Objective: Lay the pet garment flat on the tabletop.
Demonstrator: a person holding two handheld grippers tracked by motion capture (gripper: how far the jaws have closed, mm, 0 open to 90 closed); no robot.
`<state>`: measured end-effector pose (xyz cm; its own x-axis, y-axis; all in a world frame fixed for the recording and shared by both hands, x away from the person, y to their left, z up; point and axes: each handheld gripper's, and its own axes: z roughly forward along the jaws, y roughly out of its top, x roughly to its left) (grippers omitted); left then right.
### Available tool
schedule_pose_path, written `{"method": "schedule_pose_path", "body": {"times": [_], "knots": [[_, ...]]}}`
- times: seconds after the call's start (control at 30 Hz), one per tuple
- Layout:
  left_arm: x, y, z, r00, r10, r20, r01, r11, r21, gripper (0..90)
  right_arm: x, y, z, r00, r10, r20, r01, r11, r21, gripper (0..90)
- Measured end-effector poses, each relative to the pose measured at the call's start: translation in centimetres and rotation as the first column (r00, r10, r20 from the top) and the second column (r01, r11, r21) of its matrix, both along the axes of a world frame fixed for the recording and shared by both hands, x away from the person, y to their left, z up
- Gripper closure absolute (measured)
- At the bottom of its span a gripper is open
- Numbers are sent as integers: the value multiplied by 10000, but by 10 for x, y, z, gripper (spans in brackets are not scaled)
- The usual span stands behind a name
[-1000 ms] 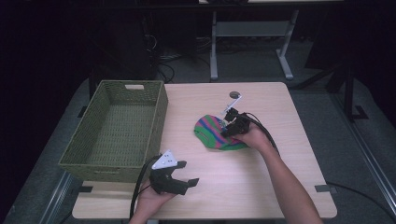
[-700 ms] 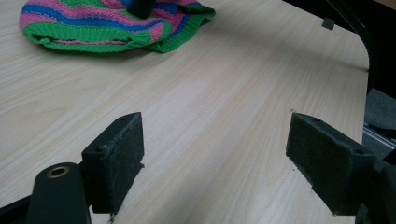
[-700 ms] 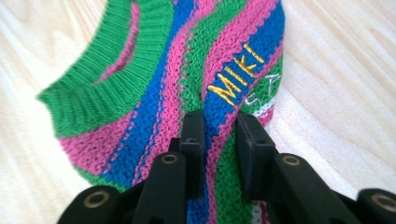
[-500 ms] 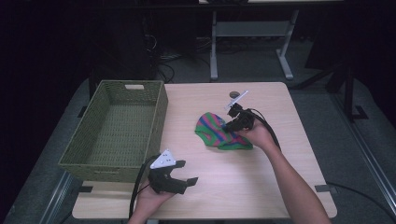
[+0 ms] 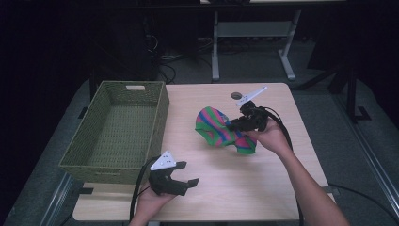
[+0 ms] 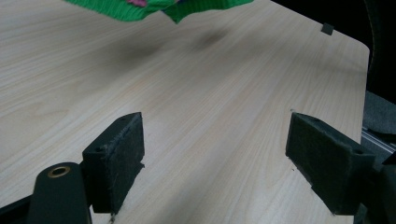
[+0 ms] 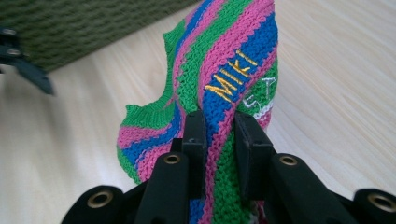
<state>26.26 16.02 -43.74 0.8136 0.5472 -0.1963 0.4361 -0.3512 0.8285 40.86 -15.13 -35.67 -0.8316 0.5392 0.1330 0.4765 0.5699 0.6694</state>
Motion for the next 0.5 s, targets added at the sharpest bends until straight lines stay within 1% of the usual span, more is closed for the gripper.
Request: {"method": "schedule_pose_path", "body": {"times": [0.03,0.07,0.1,0.17,0.2,0.23,0.27,0.3,0.33,0.4,0.43,0.47,0.5], "knots": [[0,0,0,10000,0,0,0,10000,0,190,0,0,0,10000,0,0,0,10000,0,754],[0,0,0,10000,40,-17,-40,10000,-69,190,-8,-3,6,9999,53,90,-54,9999,164,754],[0,1,1,10000,35,9,-35,10000,-65,191,-12,-5,8,9999,60,108,-63,9996,265,754],[0,1,1,10000,30,23,-30,10000,-46,190,-14,-6,10,9999,105,120,-109,9994,328,754],[-1,1,1,10000,38,45,-38,9999,-115,190,-19,-8,11,9996,148,234,-159,9988,453,754],[-2,2,2,10000,51,86,-50,9999,-132,190,-29,-11,15,9990,306,323,-324,9979,561,754],[-2,2,2,10000,51,86,-50,9999,-132,190,-33,-12,15,9988,347,351,-366,9977,566,753],[-2,1,3,9999,49,115,-47,9998,-169,190,-33,-12,15,9988,347,351,-366,9977,566,753],[-3,1,4,9998,51,207,-47,9998,-207,190,-40,-14,16,9981,436,427,-462,9970,615,753],[-4,1,5,9996,38,292,-31,9997,-249,190,-46,-16,17,9980,473,420,-499,9967,636,753],[-4,1,5,9996,38,292,-31,9997,-249,190,-46,-16,17,9980,473,420,-499,9967,636,753],[-4,2,5,9994,57,344,-46,9995,-317,190,-54,-19,15,9973,582,439,-615,9950,784,753],[-4,2,5,9994,57,344,-46,9995,-317,190,-55,-19,15,9975,577,418,-609,9951,776,753]]}}
